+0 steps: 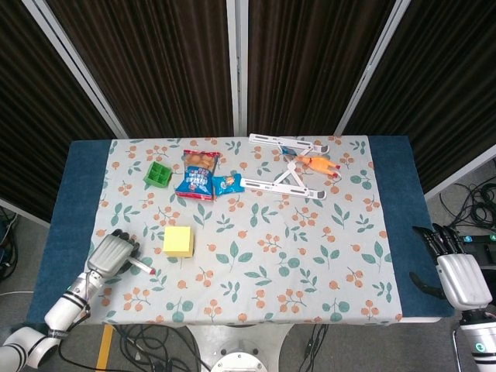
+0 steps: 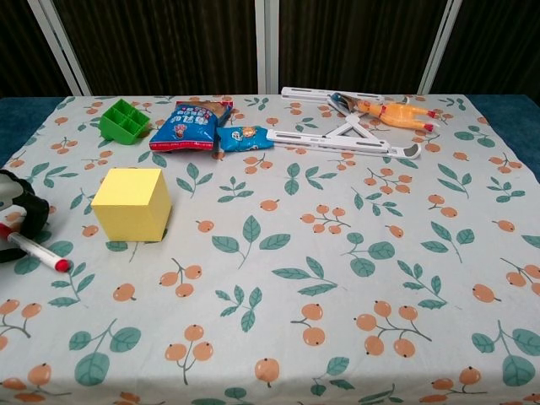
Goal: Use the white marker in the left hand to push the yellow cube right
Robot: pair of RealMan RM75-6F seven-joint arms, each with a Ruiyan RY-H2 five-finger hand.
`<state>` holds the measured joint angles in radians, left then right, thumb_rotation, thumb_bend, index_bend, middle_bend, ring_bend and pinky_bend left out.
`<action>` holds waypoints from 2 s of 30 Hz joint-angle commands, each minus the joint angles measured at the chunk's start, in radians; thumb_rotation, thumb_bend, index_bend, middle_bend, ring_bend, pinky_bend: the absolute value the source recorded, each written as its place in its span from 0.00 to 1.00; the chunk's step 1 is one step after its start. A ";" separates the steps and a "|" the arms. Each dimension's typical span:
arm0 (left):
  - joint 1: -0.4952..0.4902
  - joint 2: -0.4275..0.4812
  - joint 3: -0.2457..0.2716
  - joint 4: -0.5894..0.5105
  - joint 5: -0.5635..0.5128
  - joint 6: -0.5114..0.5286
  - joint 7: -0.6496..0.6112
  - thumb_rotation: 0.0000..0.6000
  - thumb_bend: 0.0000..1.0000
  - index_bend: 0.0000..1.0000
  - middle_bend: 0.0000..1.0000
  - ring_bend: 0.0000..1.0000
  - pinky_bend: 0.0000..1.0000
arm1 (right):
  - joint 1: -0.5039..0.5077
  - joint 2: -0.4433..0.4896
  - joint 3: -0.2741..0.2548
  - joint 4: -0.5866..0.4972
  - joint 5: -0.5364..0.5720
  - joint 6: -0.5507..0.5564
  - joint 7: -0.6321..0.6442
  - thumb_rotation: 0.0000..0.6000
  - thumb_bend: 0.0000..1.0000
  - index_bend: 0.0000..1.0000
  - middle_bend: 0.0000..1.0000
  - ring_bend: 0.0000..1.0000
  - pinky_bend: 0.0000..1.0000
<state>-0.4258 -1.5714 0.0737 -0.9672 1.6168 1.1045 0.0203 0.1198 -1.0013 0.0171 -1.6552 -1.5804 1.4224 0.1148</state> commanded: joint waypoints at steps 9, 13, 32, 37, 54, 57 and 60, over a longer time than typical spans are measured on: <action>0.021 -0.031 0.006 0.077 -0.004 0.050 -0.112 1.00 0.37 0.68 0.72 0.50 0.60 | -0.002 0.006 0.001 -0.012 0.001 0.005 -0.010 1.00 0.18 0.09 0.13 0.00 0.00; 0.035 -0.017 0.001 0.079 -0.010 0.084 -0.167 1.00 0.40 0.69 0.73 0.51 0.62 | -0.003 0.007 0.001 -0.016 0.004 0.005 -0.013 1.00 0.18 0.09 0.13 0.00 0.00; -0.036 -0.054 -0.053 0.115 -0.042 0.031 -0.261 1.00 0.42 0.69 0.73 0.51 0.62 | -0.014 0.009 0.003 -0.005 0.014 0.019 0.001 1.00 0.18 0.09 0.13 0.00 0.00; -0.074 -0.073 -0.059 0.110 -0.028 0.017 -0.257 1.00 0.42 0.69 0.73 0.51 0.62 | -0.018 0.013 0.003 -0.005 0.015 0.025 0.001 1.00 0.18 0.09 0.13 0.00 0.00; -0.203 -0.110 -0.100 0.038 -0.037 -0.073 -0.179 1.00 0.42 0.69 0.73 0.51 0.62 | -0.029 0.016 0.002 -0.002 0.020 0.032 0.006 1.00 0.18 0.09 0.13 0.00 0.00; -0.222 -0.109 -0.109 -0.004 -0.048 -0.093 -0.156 1.00 0.42 0.69 0.73 0.51 0.62 | -0.029 0.016 0.003 -0.001 0.018 0.033 0.007 1.00 0.18 0.09 0.13 0.00 0.00; -0.241 -0.106 -0.118 -0.047 -0.058 -0.115 -0.126 1.00 0.42 0.69 0.73 0.51 0.62 | -0.031 0.016 0.002 0.001 0.018 0.034 0.010 1.00 0.18 0.09 0.13 0.00 0.00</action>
<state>-0.6549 -1.6792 -0.0376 -0.9950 1.5667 1.0026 -0.1229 0.0892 -0.9857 0.0195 -1.6541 -1.5625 1.4565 0.1246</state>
